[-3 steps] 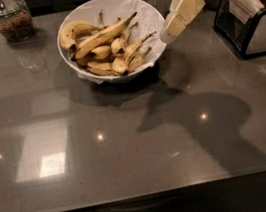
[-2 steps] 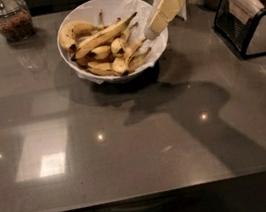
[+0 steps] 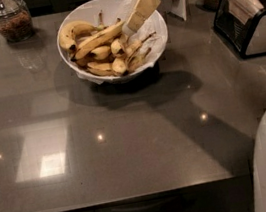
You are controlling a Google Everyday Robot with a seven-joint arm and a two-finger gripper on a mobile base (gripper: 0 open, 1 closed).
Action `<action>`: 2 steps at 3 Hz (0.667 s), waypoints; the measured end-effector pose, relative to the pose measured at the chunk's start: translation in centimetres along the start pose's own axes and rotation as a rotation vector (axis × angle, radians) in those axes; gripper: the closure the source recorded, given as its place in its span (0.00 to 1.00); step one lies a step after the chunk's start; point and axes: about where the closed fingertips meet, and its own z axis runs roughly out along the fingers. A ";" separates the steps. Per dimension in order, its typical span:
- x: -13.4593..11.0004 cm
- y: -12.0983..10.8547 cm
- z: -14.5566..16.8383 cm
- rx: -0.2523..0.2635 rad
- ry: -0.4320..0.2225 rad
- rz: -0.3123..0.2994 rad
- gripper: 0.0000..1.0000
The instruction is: Pick banana from white bowl
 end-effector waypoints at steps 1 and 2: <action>0.0 -1.2 0.9 0.001 0.018 -0.007 0.32; 0.6 -2.3 1.7 0.000 0.039 0.006 0.32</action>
Offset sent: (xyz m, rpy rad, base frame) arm 0.0409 -0.0002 -0.0134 -0.0666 0.0233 -0.0240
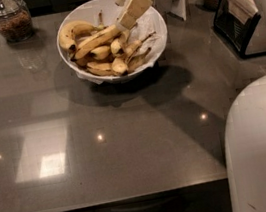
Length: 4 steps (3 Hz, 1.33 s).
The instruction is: Pick banana from white bowl
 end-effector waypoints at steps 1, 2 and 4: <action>0.1 -0.9 0.6 -0.001 0.007 0.011 0.30; 0.4 -1.6 1.4 -0.009 0.002 0.037 0.29; 2.1 -2.6 3.7 -0.040 0.027 0.105 0.28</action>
Offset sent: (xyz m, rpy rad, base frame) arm 0.0298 0.0009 -0.0083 0.0035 0.0666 -0.0302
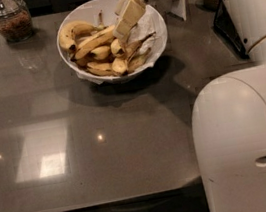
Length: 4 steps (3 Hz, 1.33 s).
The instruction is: Pick banana from white bowl
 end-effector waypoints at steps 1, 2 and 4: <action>0.2 -0.3 0.9 -0.018 -0.005 0.028 0.29; 0.1 -0.7 1.5 -0.027 -0.017 0.046 0.28; 1.1 -1.4 3.1 -0.041 0.012 0.080 0.30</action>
Offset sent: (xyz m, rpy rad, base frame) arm 0.0135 0.0026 -0.0060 0.0250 0.0854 -0.0076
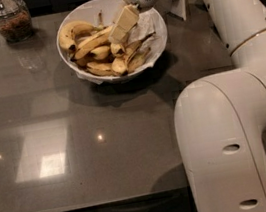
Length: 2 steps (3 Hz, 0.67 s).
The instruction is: Pick banana from white bowl
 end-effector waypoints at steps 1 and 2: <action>1.0 -0.3 0.5 0.000 0.037 0.016 0.31; 1.5 -0.6 0.6 0.007 0.057 0.029 0.50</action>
Offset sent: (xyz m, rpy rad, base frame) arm -0.0006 -0.0259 -0.0148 -0.1060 0.0577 -0.0210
